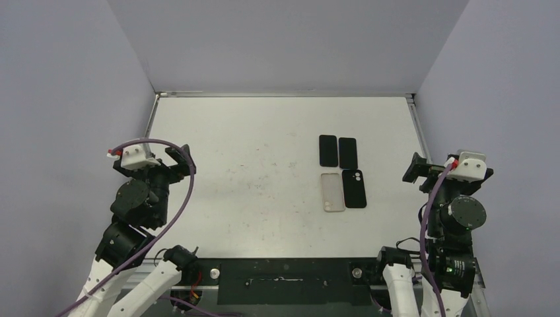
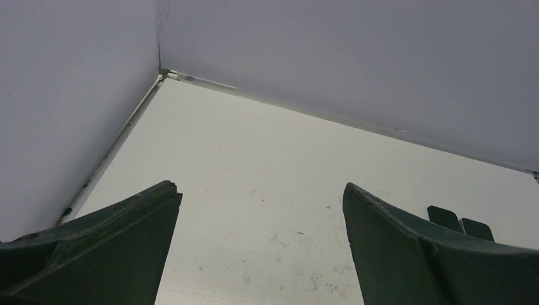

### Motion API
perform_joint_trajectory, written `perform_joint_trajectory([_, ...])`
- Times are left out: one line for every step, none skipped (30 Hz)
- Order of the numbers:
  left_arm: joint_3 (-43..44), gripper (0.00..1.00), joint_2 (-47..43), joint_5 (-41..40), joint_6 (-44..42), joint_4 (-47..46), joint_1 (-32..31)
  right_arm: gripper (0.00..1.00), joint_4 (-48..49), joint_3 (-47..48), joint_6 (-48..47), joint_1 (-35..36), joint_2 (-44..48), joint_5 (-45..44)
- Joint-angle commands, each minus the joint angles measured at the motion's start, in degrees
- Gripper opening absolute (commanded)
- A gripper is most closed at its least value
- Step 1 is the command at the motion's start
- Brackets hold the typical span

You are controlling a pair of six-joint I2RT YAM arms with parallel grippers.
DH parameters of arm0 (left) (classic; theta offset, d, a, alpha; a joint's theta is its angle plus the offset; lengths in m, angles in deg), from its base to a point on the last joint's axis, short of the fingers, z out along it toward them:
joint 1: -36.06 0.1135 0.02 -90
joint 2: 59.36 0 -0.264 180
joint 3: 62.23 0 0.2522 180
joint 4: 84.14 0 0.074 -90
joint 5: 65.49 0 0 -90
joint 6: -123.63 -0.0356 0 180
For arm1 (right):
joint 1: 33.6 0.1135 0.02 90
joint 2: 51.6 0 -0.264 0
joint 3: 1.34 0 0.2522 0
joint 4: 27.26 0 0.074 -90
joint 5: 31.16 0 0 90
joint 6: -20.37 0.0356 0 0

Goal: Take the phone out of the phone case
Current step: Reset both arms

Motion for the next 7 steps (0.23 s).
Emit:
perform_joint_trajectory([-0.86, 0.97, 0.69, -2.16, 1.81, -3.17, -0.35, 1.00, -0.57, 0.17, -1.98, 0.58, -1.56, -0.88])
perform_joint_trajectory([-0.84, 0.97, 1.06, -2.28, 2.31, -3.28, -0.32, 1.00, -0.58, -0.04, -1.98, 0.73, -1.52, -0.89])
perform_joint_trajectory([-0.84, 0.97, 1.43, -2.17, 2.74, -3.33, -0.31, 1.00, -0.43, -0.27, -2.26, 0.90, -1.45, 0.54])
perform_joint_trajectory([-0.80, 0.97, 1.82, -1.99, 3.17, -3.44, -0.29, 1.00, -0.20, -0.42, -2.29, 1.15, -1.44, 0.97])
perform_joint_trajectory([-0.77, 0.97, 2.26, -1.85, 3.55, -3.57, -0.31, 1.00, 0.09, -0.53, -2.21, 1.29, -1.40, 0.80])
perform_joint_trajectory([-0.94, 0.97, 2.51, -1.72, 3.83, -3.71, -0.27, 1.00, 0.41, -0.71, -2.31, 1.37, -1.35, 0.50])
perform_joint_trajectory([-1.10, 0.97, 2.76, -1.55, 4.02, -4.04, -0.31, 1.00, 0.77, -0.80, -2.62, 1.45, -1.42, 0.26])
